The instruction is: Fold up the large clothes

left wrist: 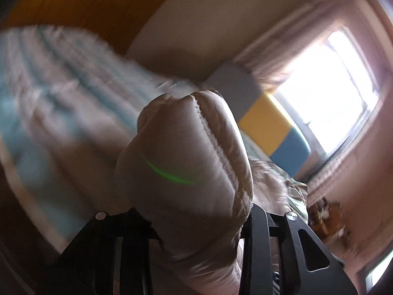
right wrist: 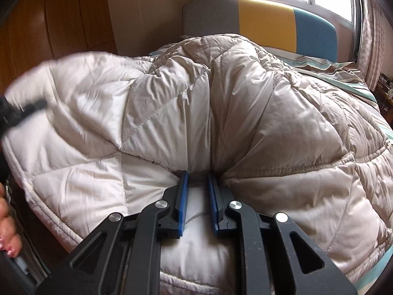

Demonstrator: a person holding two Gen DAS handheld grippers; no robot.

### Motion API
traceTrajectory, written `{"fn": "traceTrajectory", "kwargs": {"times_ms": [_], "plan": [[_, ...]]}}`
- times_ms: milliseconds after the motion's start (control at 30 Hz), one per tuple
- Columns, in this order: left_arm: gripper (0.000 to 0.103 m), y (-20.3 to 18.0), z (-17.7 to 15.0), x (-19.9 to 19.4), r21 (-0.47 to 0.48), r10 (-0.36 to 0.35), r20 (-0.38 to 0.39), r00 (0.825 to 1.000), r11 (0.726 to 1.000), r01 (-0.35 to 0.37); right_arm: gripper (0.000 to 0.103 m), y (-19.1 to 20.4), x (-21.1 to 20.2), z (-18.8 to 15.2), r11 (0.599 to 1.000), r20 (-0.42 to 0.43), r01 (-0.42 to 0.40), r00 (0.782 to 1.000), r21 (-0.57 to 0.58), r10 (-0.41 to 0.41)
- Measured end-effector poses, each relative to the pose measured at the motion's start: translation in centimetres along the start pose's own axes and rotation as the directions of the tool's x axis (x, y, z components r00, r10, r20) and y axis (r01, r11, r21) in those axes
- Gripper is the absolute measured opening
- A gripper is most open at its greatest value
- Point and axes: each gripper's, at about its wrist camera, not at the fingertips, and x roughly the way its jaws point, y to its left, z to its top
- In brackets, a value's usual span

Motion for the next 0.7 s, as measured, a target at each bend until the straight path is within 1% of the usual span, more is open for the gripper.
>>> {"fn": "traceTrajectory", "kwargs": {"times_ms": [100, 200, 233, 300, 333, 367, 433, 467, 567, 633, 700], "plan": [[0.032, -4.3, 0.4, -0.9, 0.123, -0.104, 0.018, 0.994, 0.987, 0.101, 0.015, -0.2, -0.2, 0.0, 1.000, -0.004, -0.016, 1.000, 0.023, 0.016], [0.032, -7.7, 0.4, -1.3, 0.242, -0.132, 0.022, 0.991, 0.962, 0.123, 0.016, -1.2, -0.9, 0.2, 0.996, 0.004, -0.060, 0.998, 0.068, 0.059], [0.032, -8.4, 0.4, -1.4, 0.266, -0.141, 0.025, 0.990, 0.955, 0.129, 0.018, -1.5, -1.4, 0.2, 0.995, 0.008, -0.068, 0.998, 0.073, 0.068], [0.032, -9.8, 0.3, -1.4, 0.314, -0.147, 0.028, 0.989, 0.940, 0.130, 0.030, -2.3, -2.9, 0.1, 0.994, 0.036, -0.074, 0.997, 0.081, 0.071], [0.032, -10.5, 0.2, -1.4, 0.343, -0.150, 0.027, 0.988, 0.930, 0.132, 0.040, -2.9, -4.0, 0.0, 0.994, 0.063, -0.066, 0.996, 0.086, 0.061], [0.032, -11.1, 0.2, -1.2, 0.366, -0.154, 0.026, 0.988, 0.921, 0.134, 0.043, -3.4, -5.1, -0.1, 0.995, 0.089, -0.047, 0.995, 0.090, 0.039], [0.032, -12.3, -0.3, -1.2, 0.415, -0.154, 0.031, 0.988, 0.901, 0.127, 0.043, -4.6, -6.7, -0.4, 0.995, 0.116, -0.004, 0.993, 0.101, -0.007], [0.032, -12.9, -0.7, -1.2, 0.442, -0.157, 0.032, 0.987, 0.888, 0.127, 0.043, -5.3, -7.3, -0.6, 0.993, 0.110, 0.040, 0.993, 0.113, -0.052], [0.032, -14.5, -1.4, -1.2, 0.514, -0.167, 0.039, 0.985, 0.849, 0.124, 0.042, -8.1, -8.7, -1.2, 0.976, 0.097, 0.126, 0.985, 0.180, -0.145], [0.032, -15.1, -1.9, -1.0, 0.553, -0.172, 0.041, 0.984, 0.825, 0.121, 0.042, -10.4, -10.0, -2.0, 0.948, 0.087, 0.224, 0.965, 0.227, -0.248], [0.032, -15.6, -2.3, -0.5, 0.587, -0.171, 0.043, 0.984, 0.801, 0.114, 0.042, -12.9, -11.2, -2.9, 0.918, 0.071, 0.277, 0.949, 0.282, -0.308]]}}
